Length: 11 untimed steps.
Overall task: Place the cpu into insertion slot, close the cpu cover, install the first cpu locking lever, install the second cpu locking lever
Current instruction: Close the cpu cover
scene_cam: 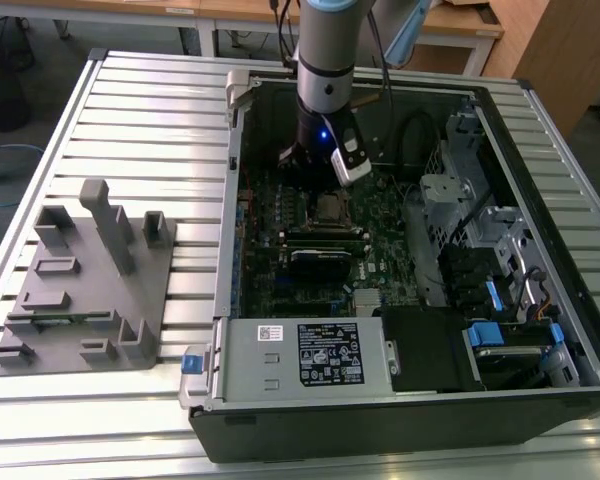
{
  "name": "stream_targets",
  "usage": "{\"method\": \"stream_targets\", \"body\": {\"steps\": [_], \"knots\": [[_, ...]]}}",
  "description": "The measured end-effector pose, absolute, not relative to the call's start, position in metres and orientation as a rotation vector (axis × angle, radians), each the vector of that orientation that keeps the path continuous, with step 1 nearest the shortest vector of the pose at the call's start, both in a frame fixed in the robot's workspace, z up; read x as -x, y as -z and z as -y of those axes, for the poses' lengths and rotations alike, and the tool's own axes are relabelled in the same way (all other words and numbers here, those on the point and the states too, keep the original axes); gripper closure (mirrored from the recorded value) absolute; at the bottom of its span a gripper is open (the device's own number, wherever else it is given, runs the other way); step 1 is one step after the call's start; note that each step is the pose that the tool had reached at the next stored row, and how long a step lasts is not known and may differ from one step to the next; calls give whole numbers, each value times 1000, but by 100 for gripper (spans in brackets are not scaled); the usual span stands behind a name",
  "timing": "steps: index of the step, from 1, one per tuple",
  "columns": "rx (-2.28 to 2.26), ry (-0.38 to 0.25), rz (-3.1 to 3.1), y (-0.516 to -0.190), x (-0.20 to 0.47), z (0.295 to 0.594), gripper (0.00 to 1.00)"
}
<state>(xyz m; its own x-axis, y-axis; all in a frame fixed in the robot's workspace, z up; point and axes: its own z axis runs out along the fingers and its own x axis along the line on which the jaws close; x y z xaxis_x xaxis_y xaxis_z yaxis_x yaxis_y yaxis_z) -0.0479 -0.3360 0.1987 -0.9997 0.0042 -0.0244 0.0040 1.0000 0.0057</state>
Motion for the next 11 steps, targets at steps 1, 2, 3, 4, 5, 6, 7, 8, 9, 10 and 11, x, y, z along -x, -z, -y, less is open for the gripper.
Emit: {"method": "stream_targets", "body": {"steps": [1, 2, 3, 4, 5, 6, 7, 8, 9, 10, 11], "knots": [[-6, -10, -3117, -200, 48, 336, 89], [-6, -7, -3118, -202, 48, 336, 89], [-6, -6, -3118, -204, 48, 336, 89], [-6, -6, -3118, -205, 48, 336, 89], [-6, -6, -3118, -207, 48, 336, 89], [-6, -6, -3118, -209, 48, 336, 89], [-6, -6, -3118, -211, 48, 336, 89], [-6, -6, -3118, -212, 48, 336, 89], [-6, -6, -3118, -214, 48, 336, 89], [-6, -6, -3118, -215, 48, 336, 89], [-6, -6, -3118, -217, 48, 336, 89]]}}
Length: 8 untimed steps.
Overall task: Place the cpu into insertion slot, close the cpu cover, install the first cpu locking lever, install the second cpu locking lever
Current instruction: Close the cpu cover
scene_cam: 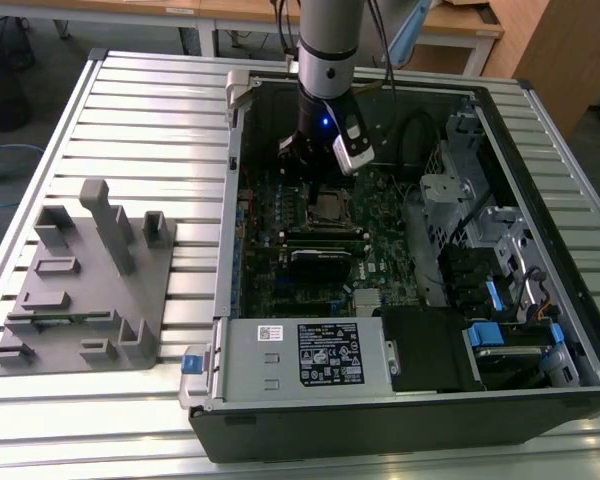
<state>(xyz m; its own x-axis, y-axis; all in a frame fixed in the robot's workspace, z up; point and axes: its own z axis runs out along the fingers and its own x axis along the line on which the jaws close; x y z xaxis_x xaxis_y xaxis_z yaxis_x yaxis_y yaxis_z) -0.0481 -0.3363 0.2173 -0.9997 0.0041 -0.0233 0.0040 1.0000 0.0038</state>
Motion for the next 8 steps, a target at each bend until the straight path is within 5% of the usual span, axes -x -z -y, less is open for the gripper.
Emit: {"method": "stream_targets", "body": {"steps": [8], "knots": [[-6, -6, -3118, -223, 48, 336, 89]]}}
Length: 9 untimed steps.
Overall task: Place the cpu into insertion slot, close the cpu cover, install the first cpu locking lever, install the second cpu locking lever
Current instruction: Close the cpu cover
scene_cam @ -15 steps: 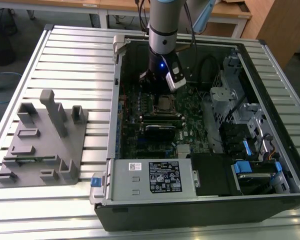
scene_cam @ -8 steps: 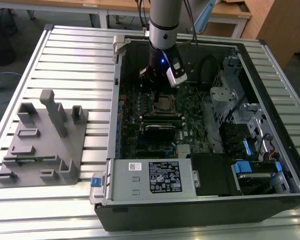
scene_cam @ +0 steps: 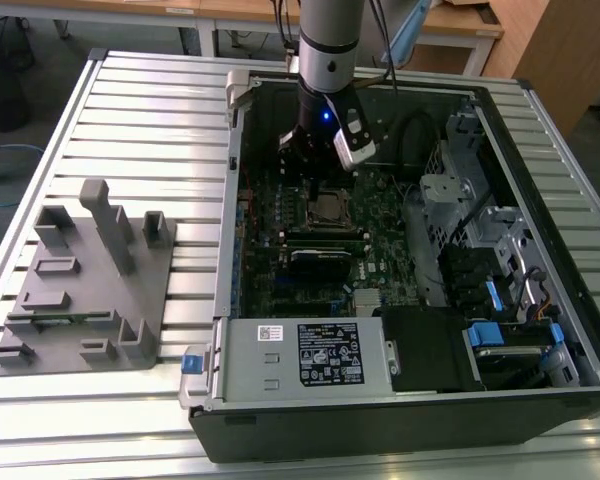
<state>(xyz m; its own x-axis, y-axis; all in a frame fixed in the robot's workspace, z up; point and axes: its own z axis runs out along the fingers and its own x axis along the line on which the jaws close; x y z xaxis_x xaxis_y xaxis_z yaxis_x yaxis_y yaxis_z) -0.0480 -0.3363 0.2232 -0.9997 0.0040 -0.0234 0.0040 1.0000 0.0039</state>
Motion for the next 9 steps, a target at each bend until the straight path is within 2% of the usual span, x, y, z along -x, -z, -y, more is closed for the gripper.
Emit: {"method": "stream_targets", "body": {"steps": [9], "knots": [[-6, -6, -3118, -226, 48, 336, 89]]}}
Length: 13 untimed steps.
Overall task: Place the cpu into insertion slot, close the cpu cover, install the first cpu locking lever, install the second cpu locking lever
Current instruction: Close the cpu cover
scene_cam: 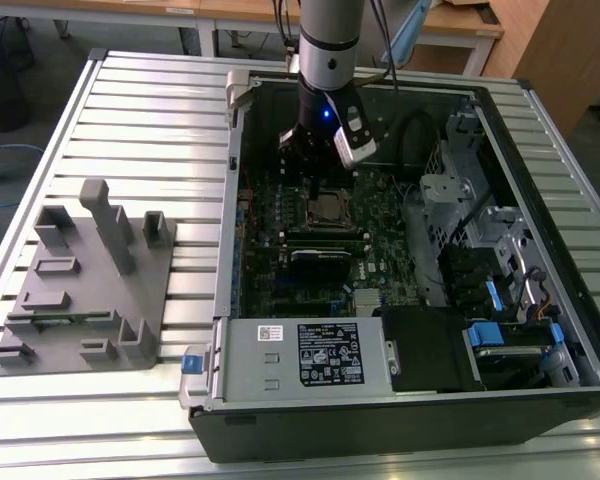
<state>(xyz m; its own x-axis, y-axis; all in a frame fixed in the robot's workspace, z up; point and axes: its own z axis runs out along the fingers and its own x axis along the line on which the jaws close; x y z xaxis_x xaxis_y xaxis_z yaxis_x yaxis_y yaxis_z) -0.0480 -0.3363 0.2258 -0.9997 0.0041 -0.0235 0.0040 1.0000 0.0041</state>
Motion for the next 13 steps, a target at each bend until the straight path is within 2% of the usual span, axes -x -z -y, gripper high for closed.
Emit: {"method": "stream_targets", "body": {"steps": [13], "knots": [[-6, -6, -3118, -225, 35, 336, 89]]}}
